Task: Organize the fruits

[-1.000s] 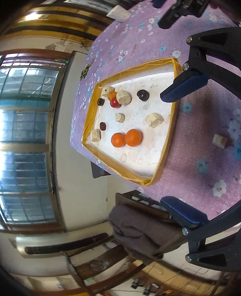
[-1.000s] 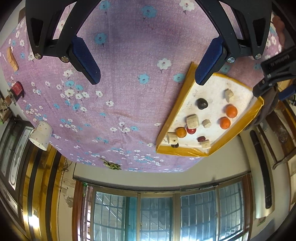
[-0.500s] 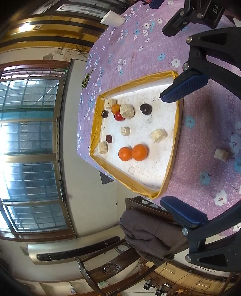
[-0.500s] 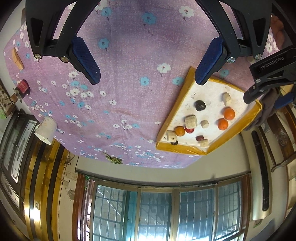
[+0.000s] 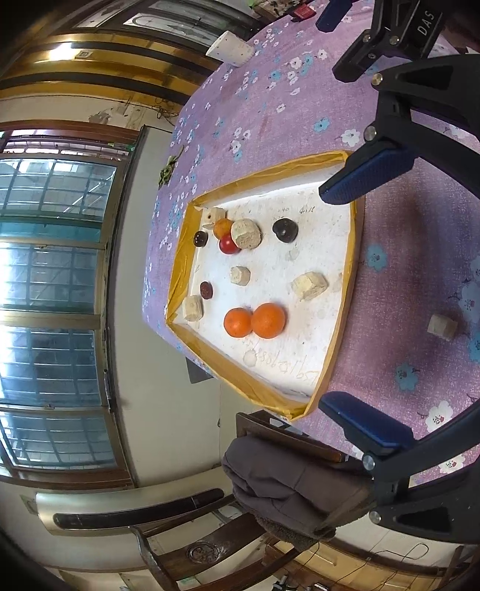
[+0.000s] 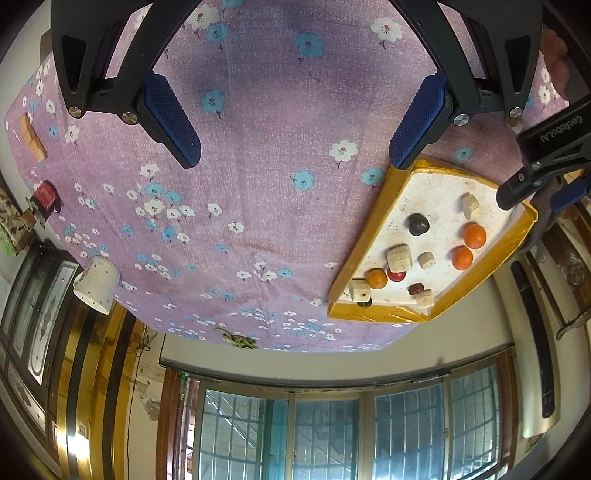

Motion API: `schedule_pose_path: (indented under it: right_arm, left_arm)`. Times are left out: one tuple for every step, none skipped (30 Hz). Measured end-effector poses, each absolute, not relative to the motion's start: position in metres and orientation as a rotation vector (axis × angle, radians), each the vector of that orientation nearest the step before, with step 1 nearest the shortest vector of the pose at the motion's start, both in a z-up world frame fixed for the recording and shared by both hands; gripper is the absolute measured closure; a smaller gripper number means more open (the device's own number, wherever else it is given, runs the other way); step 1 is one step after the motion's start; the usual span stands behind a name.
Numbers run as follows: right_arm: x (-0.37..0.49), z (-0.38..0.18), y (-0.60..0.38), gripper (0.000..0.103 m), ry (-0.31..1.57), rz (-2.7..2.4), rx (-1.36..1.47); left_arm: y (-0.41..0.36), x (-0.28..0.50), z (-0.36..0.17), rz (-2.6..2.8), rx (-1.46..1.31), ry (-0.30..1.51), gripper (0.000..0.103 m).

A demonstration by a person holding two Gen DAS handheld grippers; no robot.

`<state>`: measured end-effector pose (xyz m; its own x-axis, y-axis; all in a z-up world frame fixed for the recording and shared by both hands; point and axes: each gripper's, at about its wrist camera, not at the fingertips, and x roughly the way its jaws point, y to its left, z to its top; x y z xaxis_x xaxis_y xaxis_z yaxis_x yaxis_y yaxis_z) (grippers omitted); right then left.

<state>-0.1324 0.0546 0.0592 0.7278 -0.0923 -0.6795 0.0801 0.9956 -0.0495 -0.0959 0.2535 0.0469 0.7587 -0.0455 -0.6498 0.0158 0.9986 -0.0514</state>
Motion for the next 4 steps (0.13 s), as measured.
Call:
schedule_pose_path:
  right_arm:
    - [-0.1318,0.0592,0.0552,0.000,0.750,-0.096,-0.018]
    - [-0.1315,0.0594,0.0554,0.000,0.749,-0.096,-0.020]
    - [-0.1310,0.0595,0.0560,0.000,0.749,-0.095,-0.023]
    - [-0.1303,0.0595,0.0563,0.000,0.750,-0.096,-0.026]
  left_arm:
    - [0.2543,-0.0952,0.0469,-0.031,-0.046,0.712,0.001]
    - [0.2549,-0.0947,0.0467,-0.029,-0.048,0.712,0.001]
    - [0.2554,-0.0941,0.0464,-0.025,-0.048,0.716,0.001]
    - [0.2559,-0.0932,0.0461,-0.023,-0.049,0.723,0.001]
